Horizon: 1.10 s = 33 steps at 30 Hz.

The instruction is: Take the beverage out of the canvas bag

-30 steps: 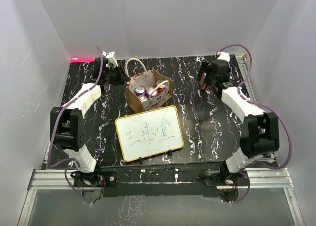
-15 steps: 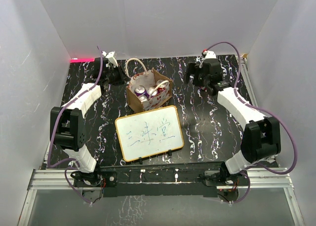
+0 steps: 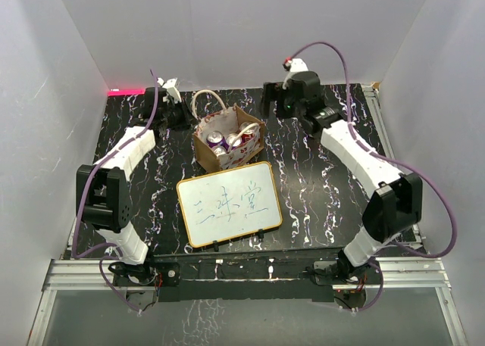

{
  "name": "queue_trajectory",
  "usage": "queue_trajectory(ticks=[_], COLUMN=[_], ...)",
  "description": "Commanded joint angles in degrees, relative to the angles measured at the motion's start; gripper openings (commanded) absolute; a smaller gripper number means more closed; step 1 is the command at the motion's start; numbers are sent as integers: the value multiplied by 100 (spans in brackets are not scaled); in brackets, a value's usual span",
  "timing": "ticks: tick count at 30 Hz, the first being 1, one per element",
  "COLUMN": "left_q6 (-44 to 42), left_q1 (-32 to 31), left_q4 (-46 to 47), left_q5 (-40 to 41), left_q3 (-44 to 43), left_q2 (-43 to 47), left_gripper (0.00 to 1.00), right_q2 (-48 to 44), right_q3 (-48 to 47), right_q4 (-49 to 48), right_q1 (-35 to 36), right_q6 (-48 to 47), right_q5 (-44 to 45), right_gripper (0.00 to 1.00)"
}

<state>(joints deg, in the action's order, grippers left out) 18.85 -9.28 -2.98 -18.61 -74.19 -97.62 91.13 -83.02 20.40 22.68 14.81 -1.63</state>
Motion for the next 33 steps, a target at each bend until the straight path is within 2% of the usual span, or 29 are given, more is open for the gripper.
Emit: queue_trajectory(ticks=[1, 6, 13, 21, 33], left_q6=[-173, -173, -82, -5, 33], left_q1=[-4, -4, 5, 5, 115], left_q4=[-332, 177, 0, 182, 144], left_q5=[65, 51, -157, -267, -319], left_q3=[-79, 596, 430, 572, 541], left_q2=[291, 548, 658, 746, 672], left_gripper=[0, 0, 0, 0, 0], right_q2=[502, 1211, 2156, 3141, 3322], right_q3=[-1085, -1827, -2847, -3907, -3501], right_q4=[387, 647, 1178, 1948, 1743], right_q1=[544, 1254, 1754, 2177, 2301], right_q6=[-399, -586, -665, -858, -906], right_q5=[161, 479, 743, 1097, 755], right_gripper=[92, 91, 82, 81, 89])
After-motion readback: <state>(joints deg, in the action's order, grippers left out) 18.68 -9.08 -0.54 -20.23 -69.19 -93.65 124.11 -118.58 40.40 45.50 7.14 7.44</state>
